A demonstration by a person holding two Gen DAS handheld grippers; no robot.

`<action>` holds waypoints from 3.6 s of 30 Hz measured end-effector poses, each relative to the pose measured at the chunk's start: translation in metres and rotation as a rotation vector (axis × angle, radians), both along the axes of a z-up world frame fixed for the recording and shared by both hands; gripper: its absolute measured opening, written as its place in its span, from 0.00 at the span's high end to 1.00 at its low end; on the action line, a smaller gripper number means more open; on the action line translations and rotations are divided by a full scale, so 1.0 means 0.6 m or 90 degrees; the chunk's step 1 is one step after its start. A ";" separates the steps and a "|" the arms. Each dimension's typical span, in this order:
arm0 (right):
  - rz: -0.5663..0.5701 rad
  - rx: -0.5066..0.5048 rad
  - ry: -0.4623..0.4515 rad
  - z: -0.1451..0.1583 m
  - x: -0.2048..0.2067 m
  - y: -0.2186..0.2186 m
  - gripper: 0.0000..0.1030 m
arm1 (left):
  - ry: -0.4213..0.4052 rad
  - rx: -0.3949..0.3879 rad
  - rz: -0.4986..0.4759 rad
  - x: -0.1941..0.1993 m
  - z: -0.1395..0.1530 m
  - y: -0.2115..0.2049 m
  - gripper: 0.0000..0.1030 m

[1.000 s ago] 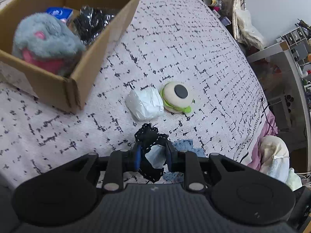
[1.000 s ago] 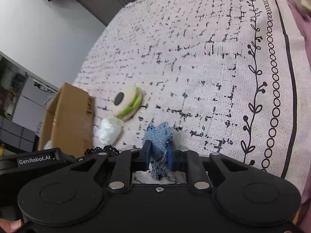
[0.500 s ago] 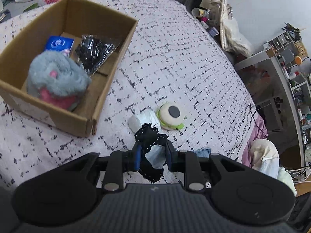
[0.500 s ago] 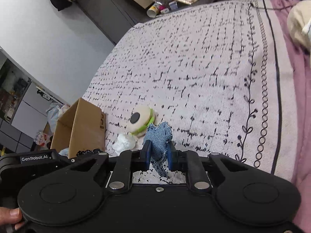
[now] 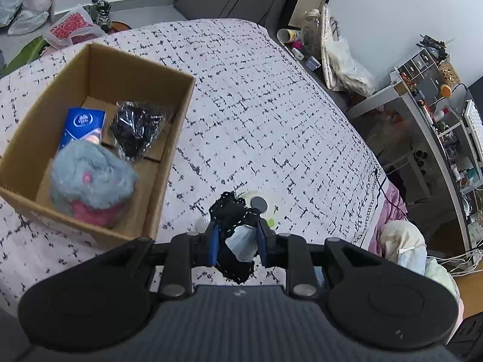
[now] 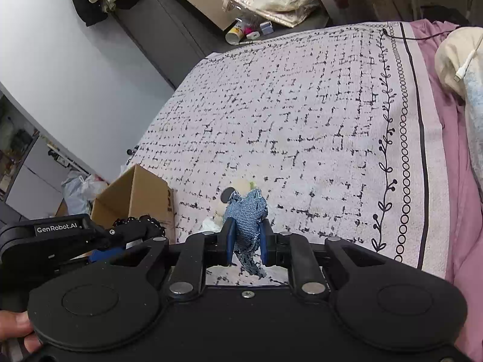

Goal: Organize soft objects
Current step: 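Carry the pouch with the left gripper and the denim heart with the right gripper into the box, then open both grippers to release the pouch and denim heart into the box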

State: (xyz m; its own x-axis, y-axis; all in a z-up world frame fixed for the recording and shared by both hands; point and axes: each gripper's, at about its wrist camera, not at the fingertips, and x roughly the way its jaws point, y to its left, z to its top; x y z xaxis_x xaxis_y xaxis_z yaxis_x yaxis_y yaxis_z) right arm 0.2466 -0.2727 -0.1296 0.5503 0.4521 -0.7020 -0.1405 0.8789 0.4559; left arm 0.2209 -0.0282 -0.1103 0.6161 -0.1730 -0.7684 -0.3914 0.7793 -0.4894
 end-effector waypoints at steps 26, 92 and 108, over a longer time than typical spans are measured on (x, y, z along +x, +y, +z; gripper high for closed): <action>-0.012 0.008 -0.059 0.058 0.006 0.122 0.84 | -0.048 -0.006 0.001 0.000 0.030 0.136 0.76; 0.071 -0.020 0.005 0.007 0.041 0.335 0.83 | -0.024 0.105 0.031 0.063 0.011 0.291 0.18; 0.087 -0.113 -0.034 0.003 0.039 0.369 0.49 | 0.004 0.102 0.044 0.022 0.022 0.298 0.00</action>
State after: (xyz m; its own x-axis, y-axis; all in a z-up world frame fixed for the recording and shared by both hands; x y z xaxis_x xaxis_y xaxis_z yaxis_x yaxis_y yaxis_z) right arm 0.2699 -0.0514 -0.1277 0.5302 0.3972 -0.7491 -0.2839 0.9157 0.2845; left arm 0.2339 0.1504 -0.0970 0.6171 -0.0048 -0.7869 -0.4500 0.8182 -0.3578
